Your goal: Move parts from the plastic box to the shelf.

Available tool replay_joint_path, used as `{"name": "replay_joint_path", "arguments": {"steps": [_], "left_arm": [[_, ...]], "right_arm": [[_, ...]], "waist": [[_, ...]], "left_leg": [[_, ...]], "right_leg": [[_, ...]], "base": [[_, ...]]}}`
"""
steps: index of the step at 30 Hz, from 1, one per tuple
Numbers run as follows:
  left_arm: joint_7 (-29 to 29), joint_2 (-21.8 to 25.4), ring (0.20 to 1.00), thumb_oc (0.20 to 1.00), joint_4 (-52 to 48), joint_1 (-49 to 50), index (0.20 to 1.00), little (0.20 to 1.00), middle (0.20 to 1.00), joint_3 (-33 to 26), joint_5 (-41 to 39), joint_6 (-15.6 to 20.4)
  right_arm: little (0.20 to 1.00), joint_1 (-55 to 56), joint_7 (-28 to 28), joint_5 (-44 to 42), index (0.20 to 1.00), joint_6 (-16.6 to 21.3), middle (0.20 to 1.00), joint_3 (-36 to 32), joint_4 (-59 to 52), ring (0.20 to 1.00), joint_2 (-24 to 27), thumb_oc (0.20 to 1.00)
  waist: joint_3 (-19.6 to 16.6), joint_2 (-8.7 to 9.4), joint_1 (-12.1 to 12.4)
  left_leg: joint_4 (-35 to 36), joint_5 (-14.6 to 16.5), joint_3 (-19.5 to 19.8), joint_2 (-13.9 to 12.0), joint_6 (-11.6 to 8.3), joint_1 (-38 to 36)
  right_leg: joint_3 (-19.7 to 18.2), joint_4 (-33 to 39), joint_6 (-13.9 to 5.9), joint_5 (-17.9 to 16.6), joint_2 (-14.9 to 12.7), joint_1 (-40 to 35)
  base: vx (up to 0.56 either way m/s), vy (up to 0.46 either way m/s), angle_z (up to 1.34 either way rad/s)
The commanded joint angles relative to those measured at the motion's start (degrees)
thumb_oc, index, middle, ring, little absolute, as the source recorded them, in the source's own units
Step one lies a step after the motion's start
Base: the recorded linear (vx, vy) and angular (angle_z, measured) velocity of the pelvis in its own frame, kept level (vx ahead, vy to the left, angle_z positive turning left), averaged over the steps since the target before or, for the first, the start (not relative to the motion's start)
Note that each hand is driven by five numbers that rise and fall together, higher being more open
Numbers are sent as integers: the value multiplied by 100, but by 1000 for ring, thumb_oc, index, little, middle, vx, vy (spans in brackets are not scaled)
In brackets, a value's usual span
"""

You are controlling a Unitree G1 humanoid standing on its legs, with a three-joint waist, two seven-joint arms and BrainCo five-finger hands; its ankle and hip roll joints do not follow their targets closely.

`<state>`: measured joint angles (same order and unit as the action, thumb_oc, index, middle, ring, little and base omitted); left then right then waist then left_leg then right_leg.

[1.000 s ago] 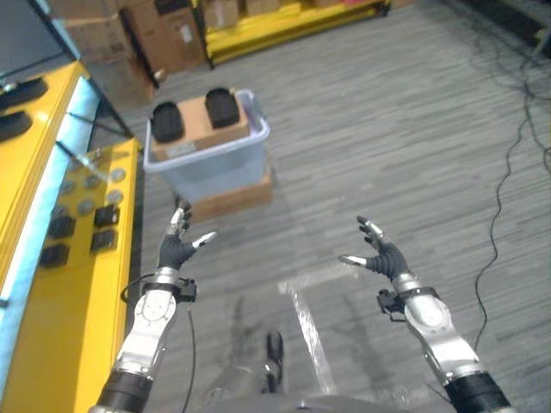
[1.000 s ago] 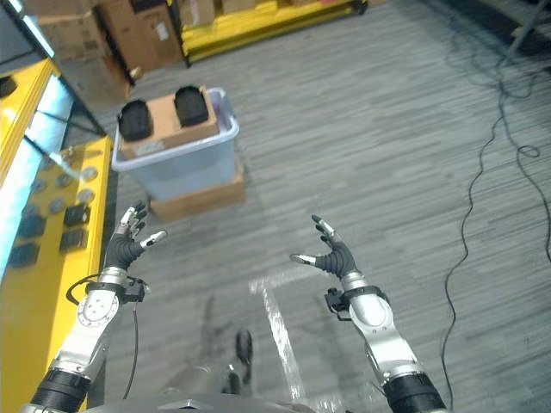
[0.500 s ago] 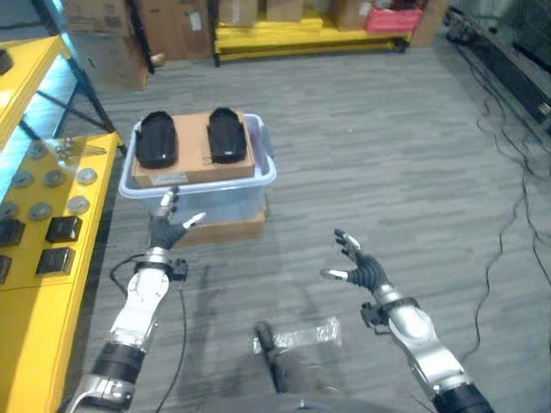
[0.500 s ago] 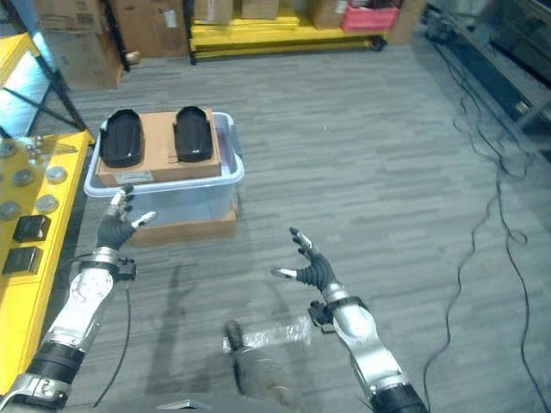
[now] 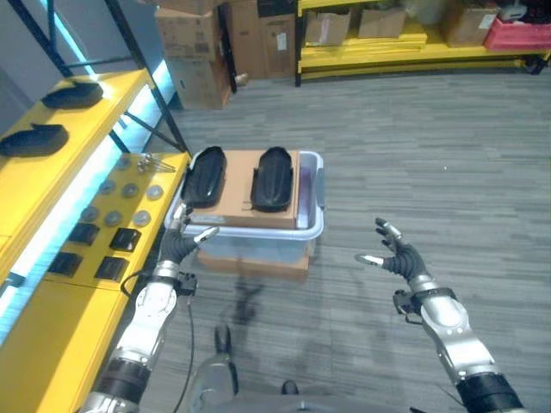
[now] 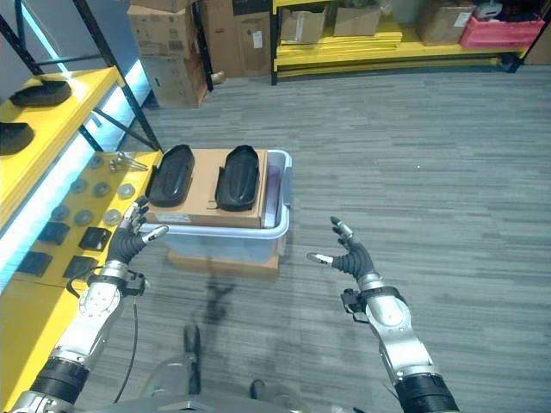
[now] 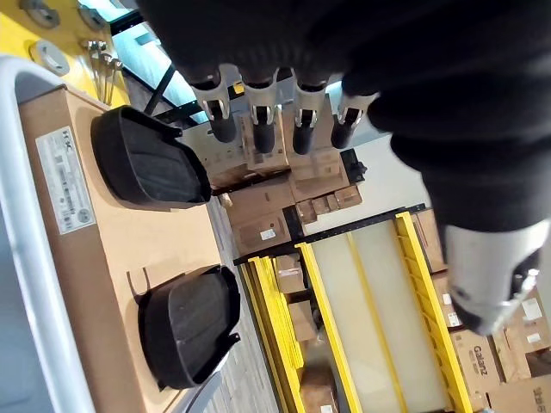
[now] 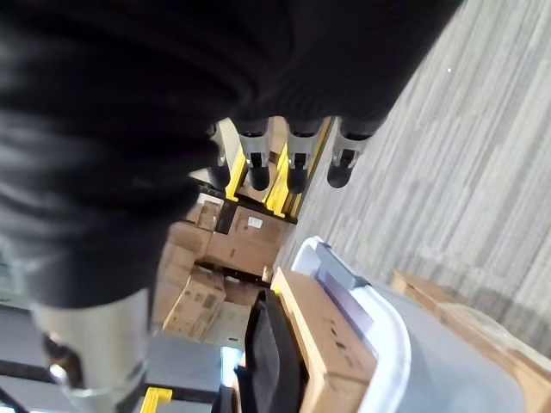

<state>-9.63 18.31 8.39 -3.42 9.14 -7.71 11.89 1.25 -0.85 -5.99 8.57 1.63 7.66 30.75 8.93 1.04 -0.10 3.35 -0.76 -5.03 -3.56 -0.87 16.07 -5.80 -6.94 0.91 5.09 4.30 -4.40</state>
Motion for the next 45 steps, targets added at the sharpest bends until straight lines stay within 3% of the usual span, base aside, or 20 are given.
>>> {"name": "replay_joint_path", "arguments": {"steps": [1,4,6,8,9,10,13,15,17,19,29,36,38,40,41,43,44,45], "left_arm": [[-75,229,1000,1000,-149,-465,1000,1000,1000,-95,24,311],[-62,402,1000,1000,-232,-531,1000,1000,1000,-115,135,313],[-62,407,1000,1000,-232,-530,1000,1000,1000,-113,135,313],[-59,459,1000,1000,-236,-534,1000,1000,1000,-155,151,278],[-42,475,1000,1000,-230,-544,1000,1000,1000,-170,126,250],[-17,547,1000,1000,-233,-513,1000,1000,1000,-215,76,241],[43,695,1000,1000,-193,-467,1000,1000,1000,-276,167,231],[69,730,1000,1000,-191,-408,1000,1000,1000,-289,154,232],[58,726,1000,1000,-196,-405,1000,1000,1000,-280,152,222],[59,689,1000,1000,-152,-481,1000,1000,1000,-199,180,227],[102,475,1000,1000,-185,-359,1000,1000,1000,-83,-27,210],[40,550,1000,1000,-195,-362,1000,1000,1000,-174,36,207],[19,571,1000,1000,-162,-379,1000,1000,1000,-213,21,238],[12,653,1000,1000,-222,-396,1000,1000,1000,-290,63,247],[-38,725,1000,1000,-283,-406,1000,1000,1000,-367,86,255],[-101,728,1000,1000,-298,-358,1000,1000,1000,-493,156,272],[-107,732,1000,1000,-320,-299,1000,1000,1000,-578,192,300],[-137,739,1000,1000,-304,-239,1000,1000,1000,-638,193,330]], "right_arm": [[1000,85,-224,255,1000,378,1000,-57,-522,1000,195,1000],[1000,225,-294,168,1000,360,1000,-226,-421,1000,-76,1000],[1000,226,-294,167,1000,360,1000,-226,-421,1000,-80,1000],[1000,258,-273,252,1000,310,1000,-246,-356,1000,-153,1000],[1000,263,-272,408,1000,260,1000,-255,-330,1000,-147,1000],[1000,238,-268,540,1000,220,1000,-257,-343,1000,-130,1000],[1000,131,-296,601,1000,212,1000,-191,-313,1000,-208,1000],[1000,122,-285,607,1000,203,1000,-143,-322,1000,-211,1000],[1000,107,-287,593,1000,212,1000,-127,-342,1000,-203,1000],[1000,33,-317,636,1000,252,1000,-12,-333,1000,-165,1000],[1000,-99,-312,753,1000,242,1000,232,-366,1000,-18,1000],[1000,56,-194,333,1000,247,1000,301,-62,1000,-233,1000],[1000,57,-126,93,1000,241,1000,374,95,1000,-331,1000],[1000,104,101,-600,1000,244,1000,415,171,1000,-486,1000],[1000,228,231,-1059,1000,195,1000,431,148,1000,-510,1000],[1000,156,305,-1109,1000,147,1000,490,254,1000,-468,1000],[1000,165,350,-1026,1000,125,1000,486,217,1000,-427,1000],[1000,173,385,-977,1000,140,1000,468,175,1000,-381,1000]], "waist": [[-311,-280,-145],[-412,-250,-151],[-415,-239,-141],[-455,-188,-116],[-454,-156,-117],[-393,-101,-149],[-355,-66,-76],[-361,-53,-90],[-362,-43,-103],[-348,10,-86],[-463,69,43],[-486,16,24],[-420,13,11],[-253,37,-6],[-45,78,115],[-8,80,149],[-25,100,139],[-39,136,135]], "left_leg": [[-648,87,-77,-317,-653,-1039],[-710,335,-284,-86,-444,-1197],[-718,345,-295,-78,-438,-1196],[-750,503,-367,49,-295,-1293],[-754,557,-409,114,-247,-1343],[-754,609,-473,192,-181,-1396],[-693,657,-606,183,-132,-1465],[-618,685,-624,146,-94,-1523],[-620,719,-575,155,-83,-1537],[-631,781,-418,175,-70,-1582],[-652,759,-268,39,-176,-1820],[-670,761,-244,-36,-244,-1942],[-973,786,-205,-49,-292,-1850],[-2066,713,-81,-29,-389,-1338],[-3061,221,354,157,-647,-686],[-3380,301,871,360,-735,-476],[-3358,311,909,214,-779,-486],[-3299,229,850,-118,-825,-496]], "right_leg": [[55,161,-734,791,-806,-42],[-83,10,-945,745,-1198,-59],[-93,4,-952,752,-1209,-54],[-198,-231,-1077,628,-1371,66],[-267,-390,-1176,449,-1464,158],[-515,-722,-1314,-12,-1524,418],[-677,-663,-1360,-274,-1488,628],[-706,-315,-1279,20,-1120,878],[-750,-196,-1253,107,-995,913],[-790,130,-1101,230,-846,760],[-497,395,-886,298,-706,299],[-445,292,-827,406,-673,185],[-480,181,-797,456,-677,205],[-495,-9,-693,542,-710,241],[-514,-110,-607,560,-754,213],[-677,-273,-641,579,-795,307],[-722,-280,-688,593,-847,313],[-717,-267,-758,610,-977,313]], "base": [[231,247,-9],[240,324,-54],[91,127,-6],[135,199,-32],[154,285,-71],[113,251,-44],[92,125,-33],[81,31,-3],[47,-24,52],[39,-104,67],[35,-104,25],[21,-51,0],[-9,-77,0],[-70,-97,6],[-106,-3,18],[-40,160,37],[50,257,14],[45,187,-4]]}}
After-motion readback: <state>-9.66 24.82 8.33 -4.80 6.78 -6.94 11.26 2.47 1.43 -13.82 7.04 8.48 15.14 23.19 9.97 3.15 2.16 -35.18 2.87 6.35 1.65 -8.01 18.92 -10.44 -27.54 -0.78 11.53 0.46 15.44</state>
